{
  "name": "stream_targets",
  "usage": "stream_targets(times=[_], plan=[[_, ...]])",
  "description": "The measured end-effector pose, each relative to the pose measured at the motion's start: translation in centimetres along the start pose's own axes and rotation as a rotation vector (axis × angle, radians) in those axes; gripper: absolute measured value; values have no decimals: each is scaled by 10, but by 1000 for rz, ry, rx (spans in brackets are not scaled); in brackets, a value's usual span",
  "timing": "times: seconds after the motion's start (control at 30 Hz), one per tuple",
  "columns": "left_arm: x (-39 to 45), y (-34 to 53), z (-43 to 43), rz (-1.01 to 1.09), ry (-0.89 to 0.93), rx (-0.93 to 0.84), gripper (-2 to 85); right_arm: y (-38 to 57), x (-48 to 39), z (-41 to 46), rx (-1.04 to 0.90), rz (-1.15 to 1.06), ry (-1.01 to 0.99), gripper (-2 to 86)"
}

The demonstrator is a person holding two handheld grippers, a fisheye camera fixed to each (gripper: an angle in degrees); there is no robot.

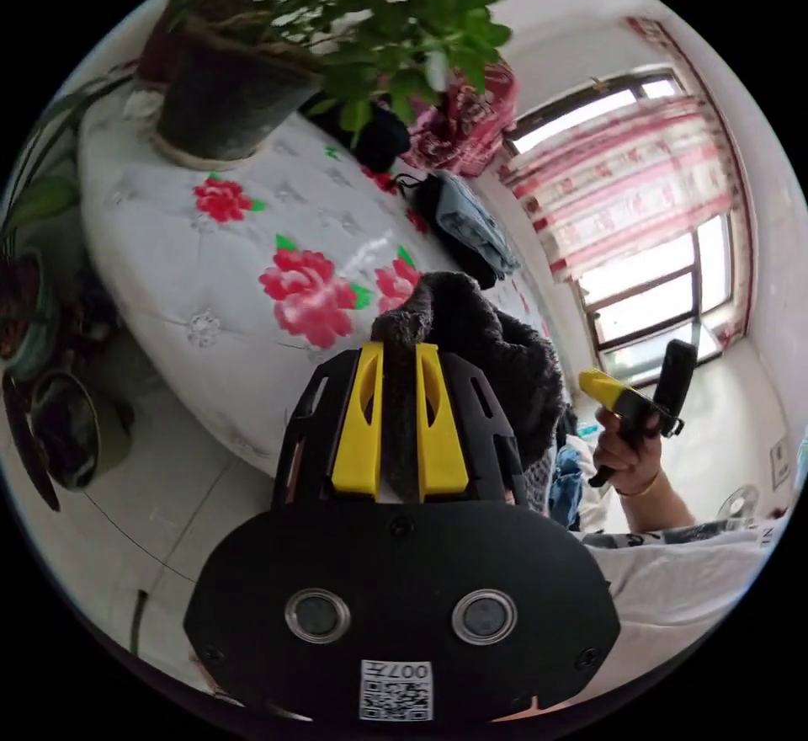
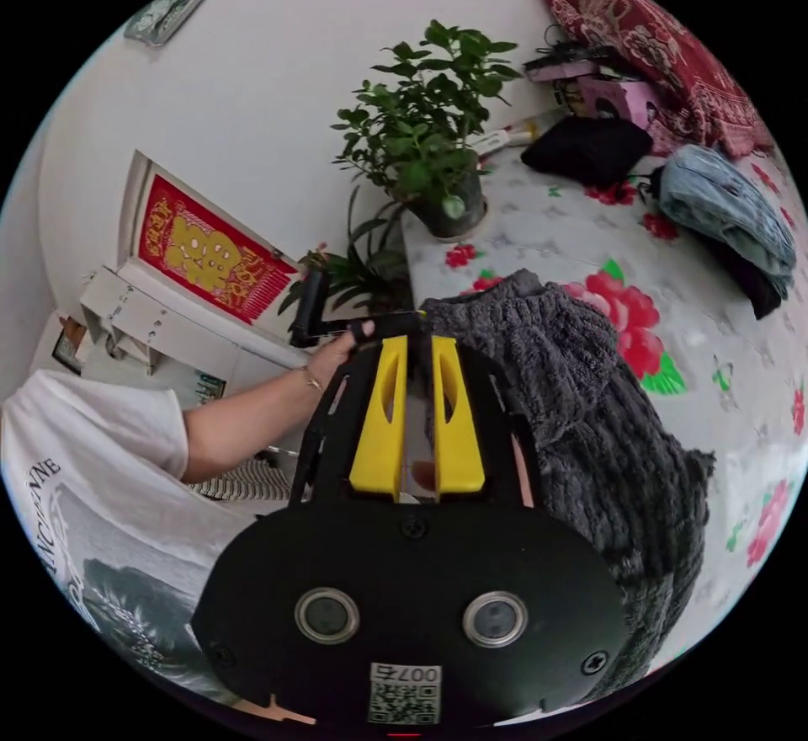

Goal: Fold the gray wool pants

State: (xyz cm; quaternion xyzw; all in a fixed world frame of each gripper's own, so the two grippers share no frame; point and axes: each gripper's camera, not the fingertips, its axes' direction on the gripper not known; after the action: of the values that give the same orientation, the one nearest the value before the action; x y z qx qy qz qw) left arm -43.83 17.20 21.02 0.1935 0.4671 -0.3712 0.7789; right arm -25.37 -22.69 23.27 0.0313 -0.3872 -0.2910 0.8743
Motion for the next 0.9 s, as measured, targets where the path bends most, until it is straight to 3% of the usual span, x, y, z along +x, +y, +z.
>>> stream_targets(times=[0.2,0.37,0.53,0.6,0.67,0.77,0.9], plan=[[-60,19,-29,-198,143,172,94,63,-2,-35,-9,12,52,21],[-59,18,-24,-159,148,87,134,135,16,-93,33,141,130,37],[-37,-20,19,-123,163,-15,162,204,12,-168,230,306,178,39],[-32,-30,35,-149,95,-55,137,224,7,-189,298,360,195,36],[-20,-36,42,-144,121,-43,53,245,3,-208,361,423,217,34],[35,-44,45,16,211,-33,41,282,-6,-241,447,524,249,28],[175,-39,51,437,323,-145,39,340,-28,-292,588,647,331,26]])
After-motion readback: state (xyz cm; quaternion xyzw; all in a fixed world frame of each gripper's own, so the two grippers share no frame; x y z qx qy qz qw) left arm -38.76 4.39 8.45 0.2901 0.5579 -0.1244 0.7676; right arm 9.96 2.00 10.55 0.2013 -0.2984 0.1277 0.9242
